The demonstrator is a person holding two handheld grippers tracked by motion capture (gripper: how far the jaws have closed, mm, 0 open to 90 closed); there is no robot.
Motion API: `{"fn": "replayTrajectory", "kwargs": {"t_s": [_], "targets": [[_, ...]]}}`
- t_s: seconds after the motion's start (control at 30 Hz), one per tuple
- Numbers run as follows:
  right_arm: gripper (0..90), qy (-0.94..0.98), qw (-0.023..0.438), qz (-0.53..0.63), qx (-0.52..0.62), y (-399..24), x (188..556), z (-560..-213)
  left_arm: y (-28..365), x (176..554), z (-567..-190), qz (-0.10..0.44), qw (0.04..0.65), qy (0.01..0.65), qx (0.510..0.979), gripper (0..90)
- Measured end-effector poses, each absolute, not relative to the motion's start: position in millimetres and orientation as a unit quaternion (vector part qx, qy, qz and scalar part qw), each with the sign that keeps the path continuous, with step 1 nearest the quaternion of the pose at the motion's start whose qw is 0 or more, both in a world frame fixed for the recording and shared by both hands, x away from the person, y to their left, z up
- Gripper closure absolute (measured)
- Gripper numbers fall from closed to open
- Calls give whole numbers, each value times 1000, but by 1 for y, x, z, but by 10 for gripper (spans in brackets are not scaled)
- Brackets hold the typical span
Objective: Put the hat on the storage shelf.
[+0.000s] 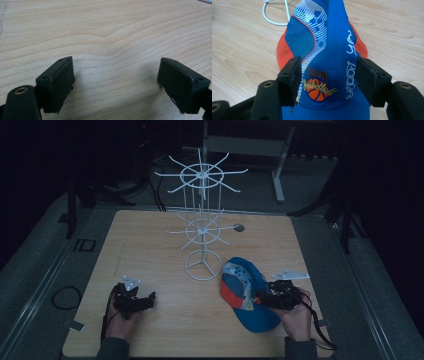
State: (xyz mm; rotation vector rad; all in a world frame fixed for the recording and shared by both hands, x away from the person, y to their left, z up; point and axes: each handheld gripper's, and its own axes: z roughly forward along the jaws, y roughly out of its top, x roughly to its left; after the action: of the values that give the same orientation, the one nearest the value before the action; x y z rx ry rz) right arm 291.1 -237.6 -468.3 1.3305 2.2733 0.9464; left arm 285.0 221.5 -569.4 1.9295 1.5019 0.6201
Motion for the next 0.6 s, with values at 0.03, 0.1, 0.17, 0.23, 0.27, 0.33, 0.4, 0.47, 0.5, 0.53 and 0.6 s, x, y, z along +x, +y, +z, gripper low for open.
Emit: {"fn": "replayTrajectory", "kwargs": {"t_s": [0.03, 0.1, 0.17, 0.23, 0.27, 0.33, 0.4, 0.47, 0.5, 0.53, 0.6], "targets": [[376, 801, 171, 332, 467, -237, 292, -469, 221, 285, -569, 234, 305, 567, 729, 146], [368, 802, 172, 330, 468, -236, 293, -470, 222, 285, -569, 234, 305, 567, 729, 146], [348, 804, 174, 327, 466, -233, 296, -473, 222, 285, -569, 234, 305, 567, 729, 146], [321, 805, 179, 325, 464, -232, 297, -474, 221, 285, -569, 234, 305, 567, 728, 146], [321, 805, 179, 325, 464, -232, 297, -474, 222, 285, -569, 234, 305, 567, 729, 146], [289, 801, 186, 328, 465, -232, 297, -473, 222, 285, -569, 234, 305, 567, 729, 146], [272, 797, 190, 332, 467, -232, 298, -472, 222, 285, -569, 234, 305, 567, 729, 146], [245, 796, 192, 334, 468, -233, 299, -472, 222, 285, -569, 234, 305, 567, 729, 146], [240, 795, 192, 335, 467, -233, 300, -472, 221, 285, -569, 234, 305, 567, 728, 146], [233, 796, 193, 335, 467, -233, 300, -472, 221, 285, -569, 234, 305, 567, 728, 146], [223, 799, 192, 332, 463, -233, 301, -471, 221, 285, -569, 234, 305, 567, 729, 146]]}}
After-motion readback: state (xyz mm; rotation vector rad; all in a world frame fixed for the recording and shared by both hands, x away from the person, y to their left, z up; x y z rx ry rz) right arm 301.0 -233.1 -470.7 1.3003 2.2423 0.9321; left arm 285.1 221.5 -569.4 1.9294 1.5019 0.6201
